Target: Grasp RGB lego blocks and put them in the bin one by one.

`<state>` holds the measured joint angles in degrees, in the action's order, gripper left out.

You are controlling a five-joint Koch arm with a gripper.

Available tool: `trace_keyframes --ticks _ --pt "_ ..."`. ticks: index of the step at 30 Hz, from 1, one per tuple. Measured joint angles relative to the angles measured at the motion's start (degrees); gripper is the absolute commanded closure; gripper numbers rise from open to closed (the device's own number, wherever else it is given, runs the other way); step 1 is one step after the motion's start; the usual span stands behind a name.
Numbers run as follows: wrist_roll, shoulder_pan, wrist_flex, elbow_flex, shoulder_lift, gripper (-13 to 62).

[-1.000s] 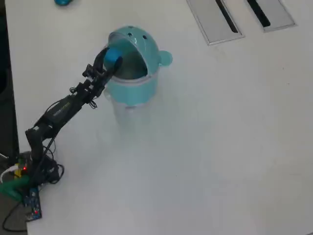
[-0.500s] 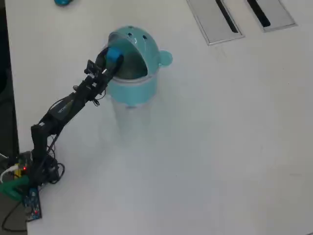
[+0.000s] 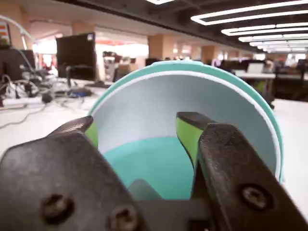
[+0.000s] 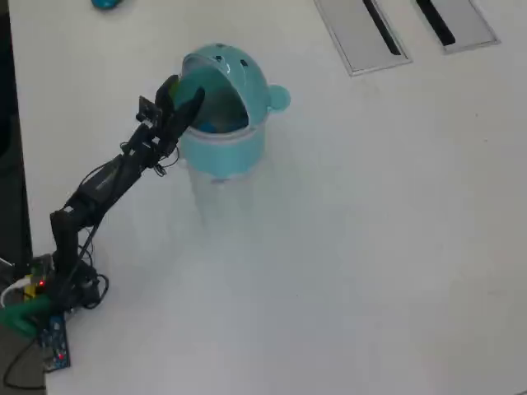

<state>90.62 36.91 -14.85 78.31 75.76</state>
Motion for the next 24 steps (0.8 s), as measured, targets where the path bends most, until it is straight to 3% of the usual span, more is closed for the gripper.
trace_keyframes --ticks 24 --pt "-15.3 -3.4 17.6 15.0 20.0 19.4"
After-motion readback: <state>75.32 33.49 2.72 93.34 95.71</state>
